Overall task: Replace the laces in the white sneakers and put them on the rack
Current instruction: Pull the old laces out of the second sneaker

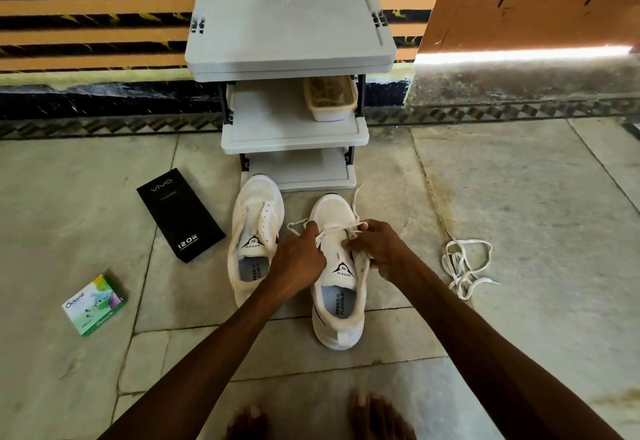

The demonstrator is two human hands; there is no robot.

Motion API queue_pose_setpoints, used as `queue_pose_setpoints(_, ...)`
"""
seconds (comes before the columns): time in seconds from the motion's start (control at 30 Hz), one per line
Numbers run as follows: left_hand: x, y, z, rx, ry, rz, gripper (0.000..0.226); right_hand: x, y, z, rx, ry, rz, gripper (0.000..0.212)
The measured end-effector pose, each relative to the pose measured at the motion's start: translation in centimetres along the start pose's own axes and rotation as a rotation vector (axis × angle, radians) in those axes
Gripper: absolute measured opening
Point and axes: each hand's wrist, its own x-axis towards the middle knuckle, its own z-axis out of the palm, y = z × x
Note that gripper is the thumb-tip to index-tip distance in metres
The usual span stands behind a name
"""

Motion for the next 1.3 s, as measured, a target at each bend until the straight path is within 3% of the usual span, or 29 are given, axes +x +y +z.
queue_pose_setpoints(0.13, -0.3, 0.1, 0.1, 0.013, 0.03, 0.008, 0.035, 0.2, -1.0, -0.3, -0.094, -0.058, -0.02, 0.028)
queue_pose_setpoints(0.27, -0.5, 0.1, 0.3, 0.0, 0.037, 0.012, 0.036, 0.6, -1.7, -0.1, -0.826, 0.18, -0.467, 0.032)
queue_pose_setpoints(0.33, -0.5, 0.2, 0.2, -0.01, 0.039, 0.014, 0.038, 0.0, -2.1, 0.4, -0.99, 0.218, -0.701, 0.023)
queue_pose_setpoints(0.4, -0.5, 0.2, 0.1, -0.017, 0.038, 0.019, 0.039, -0.2, -2.5, 1.3, -1.17, 0.205, -0.81, 0.019)
queue_pose_setpoints(0.5, -0.4, 0.2, 0.0, -0.018, 0.021, 0.016, 0.04, 0.1, -2.4, 2.5, -1.387, 0.224, -0.831, 0.021)
queue_pose_setpoints(0.73, -0.2, 0.1, -0.3, -0.028, -0.011, 0.041, 0.033, 0.4, -2.8, 3.0, -1.625, 0.216, -0.825, 0.033)
queue_pose_setpoints(0.8, -0.1, 0.0, -0.4, -0.035, -0.023, 0.039, 0.037, 0.5, -2.9, 2.5, -1.513, 0.308, -0.854, 0.03)
queue_pose_setpoints(0.9, 0.0, -0.2, -0.3, -0.033, -0.039, 0.021, 0.037, 0.8, -3.4, 1.3, -1.016, 0.423, -0.822, 0.009)
queue_pose_setpoints(0.97, 0.0, -0.2, -0.2, -0.045, -0.038, 0.015, 0.039, 1.2, -4.3, 0.4, -0.445, 0.397, -0.596, 0.016)
queue_pose_setpoints(1.07, -0.1, -0.1, -0.1, -0.048, -0.031, 0.016, 0.041, 1.1, -5.6, -0.1, 0.74, 0.152, -0.127, 0.021)
queue_pose_setpoints(1.1, -0.1, 0.0, -0.1, -0.049, -0.031, 0.013, 0.041, 1.1, -5.4, 0.0, 0.99, 0.11, -0.03, 0.023)
queue_pose_setpoints(1.13, -0.1, 0.0, 0.0, -0.05, -0.028, 0.007, 0.042, 1.2, -5.0, 0.1, 1.09, 0.091, 0.009, 0.026)
queue_pose_setpoints(1.2, 0.0, -0.1, 0.0, -0.052, -0.025, -0.004, 0.043, 1.1, -4.6, 0.4, 0.915, 0.073, -0.033, 0.025)
queue_pose_setpoints(1.23, -0.1, -0.2, 0.1, -0.053, -0.027, -0.01, 0.043, 0.9, -4.4, 0.6, 0.664, 0.083, -0.111, 0.024)
queue_pose_setpoints(1.3, 0.0, -0.3, 0.1, -0.061, -0.03, -0.02, 0.043, 0.7, -3.8, 0.9, -0.057, 0.134, -0.391, 0.022)
